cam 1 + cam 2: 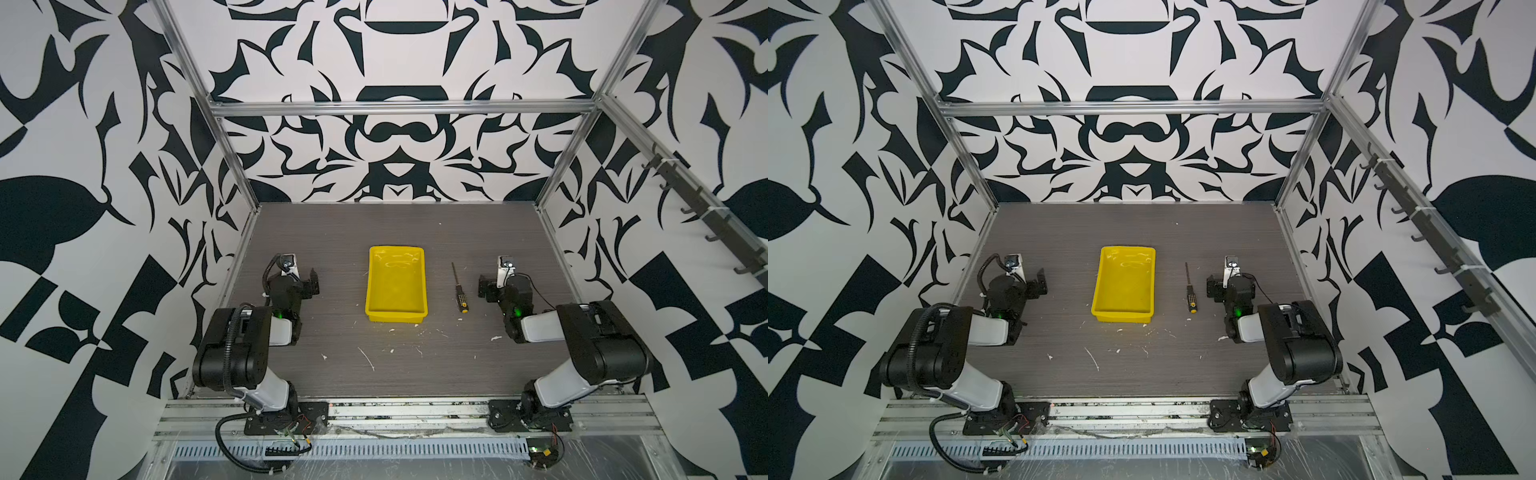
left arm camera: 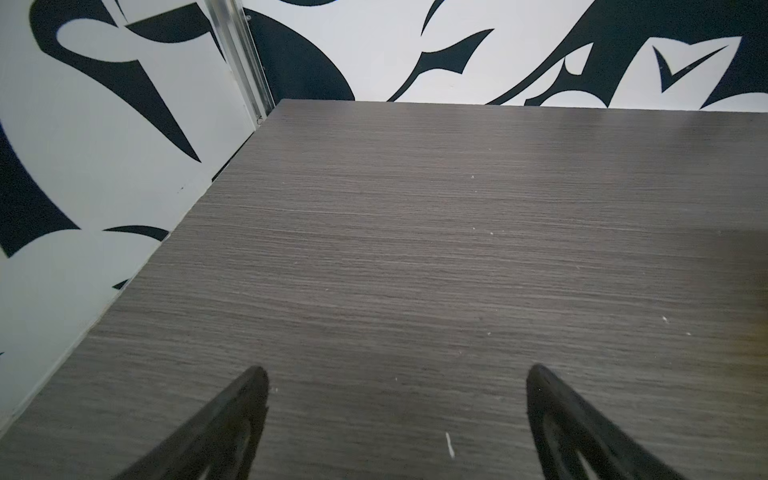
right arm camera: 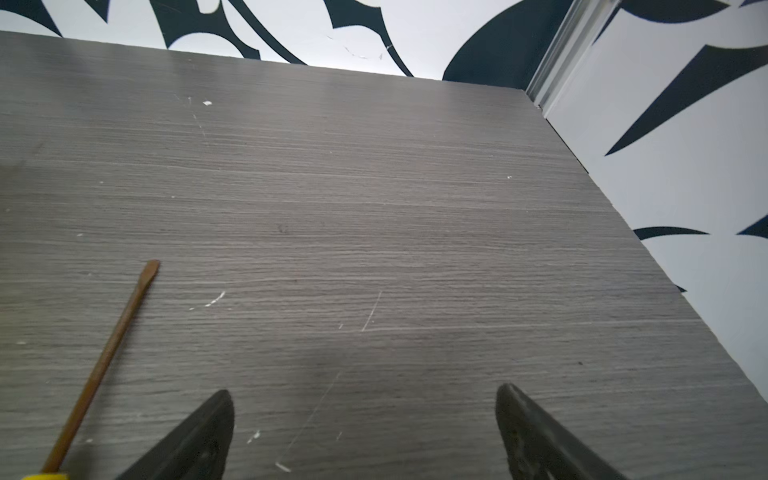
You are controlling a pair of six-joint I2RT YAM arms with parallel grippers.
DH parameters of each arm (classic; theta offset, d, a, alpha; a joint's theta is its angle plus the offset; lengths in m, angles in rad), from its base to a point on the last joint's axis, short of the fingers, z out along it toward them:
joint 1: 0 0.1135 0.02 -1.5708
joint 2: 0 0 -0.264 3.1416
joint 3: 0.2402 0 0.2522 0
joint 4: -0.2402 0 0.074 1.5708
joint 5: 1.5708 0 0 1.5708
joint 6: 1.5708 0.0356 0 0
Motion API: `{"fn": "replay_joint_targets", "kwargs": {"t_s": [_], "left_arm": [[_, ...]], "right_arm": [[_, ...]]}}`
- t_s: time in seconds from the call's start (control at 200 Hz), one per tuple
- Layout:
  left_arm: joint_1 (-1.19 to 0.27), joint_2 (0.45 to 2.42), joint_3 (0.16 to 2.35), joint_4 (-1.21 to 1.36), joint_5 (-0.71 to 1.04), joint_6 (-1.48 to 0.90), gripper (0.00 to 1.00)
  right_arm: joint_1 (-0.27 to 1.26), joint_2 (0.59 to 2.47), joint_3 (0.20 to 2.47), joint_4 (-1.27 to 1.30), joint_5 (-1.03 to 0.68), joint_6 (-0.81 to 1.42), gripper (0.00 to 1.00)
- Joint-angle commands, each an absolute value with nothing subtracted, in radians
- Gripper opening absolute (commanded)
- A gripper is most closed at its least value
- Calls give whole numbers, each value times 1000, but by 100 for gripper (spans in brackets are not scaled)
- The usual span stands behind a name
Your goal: Put the screwdriver in the bin
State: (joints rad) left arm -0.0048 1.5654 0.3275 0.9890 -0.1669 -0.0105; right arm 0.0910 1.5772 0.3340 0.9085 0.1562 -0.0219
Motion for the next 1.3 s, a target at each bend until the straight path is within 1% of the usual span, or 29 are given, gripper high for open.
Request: {"fn": "replay_joint_targets", "kwargs": {"t_s": [0.0, 0.68, 0.79, 0.835, 0.885, 0.945, 0.985, 1.025, 1.055, 1.085, 1.12, 1.16, 1.22, 1.295], "left_arm": [[-2, 1551, 336, 979, -155, -21, 100], [0, 1549, 323, 999, -178, -34, 100], [-3, 1533, 277, 1078, -161, -29, 100], [-3, 1519, 263, 1094, -118, -11, 100], [-3, 1493, 256, 1072, -78, 3, 99], [-6, 1457, 260, 1048, -89, -1, 99], [-8, 1409, 271, 983, -89, -5, 100], [-8, 1343, 300, 863, -98, -20, 99], [-8, 1287, 338, 723, -111, -50, 100], [-8, 1206, 395, 530, -124, -89, 99], [-8, 1147, 479, 299, -129, -121, 99], [-10, 1101, 541, 146, -128, -155, 99], [-16, 1042, 564, 48, -50, -210, 99], [-20, 964, 569, -48, 41, -386, 100]], "right_arm": [[91, 1555, 351, 922, 149, -8, 100], [91, 1555, 348, 925, 141, -11, 100], [110, 1531, 309, 994, 183, -4, 100], [140, 1488, 300, 980, 275, -15, 100], [183, 1421, 310, 900, 354, -36, 100], [227, 1329, 344, 761, 427, -50, 100], [256, 1262, 374, 647, 472, -50, 100], [283, 1178, 405, 532, 496, -43, 100], [299, 1111, 433, 424, 493, -25, 100], [308, 1043, 463, 326, 472, 3, 100], [308, 975, 497, 199, 439, 84, 100], [308, 895, 533, 51, 429, 213, 100], [308, 808, 579, -244, 414, 476, 100], [307, 728, 540, -374, 345, 522, 100]]}}
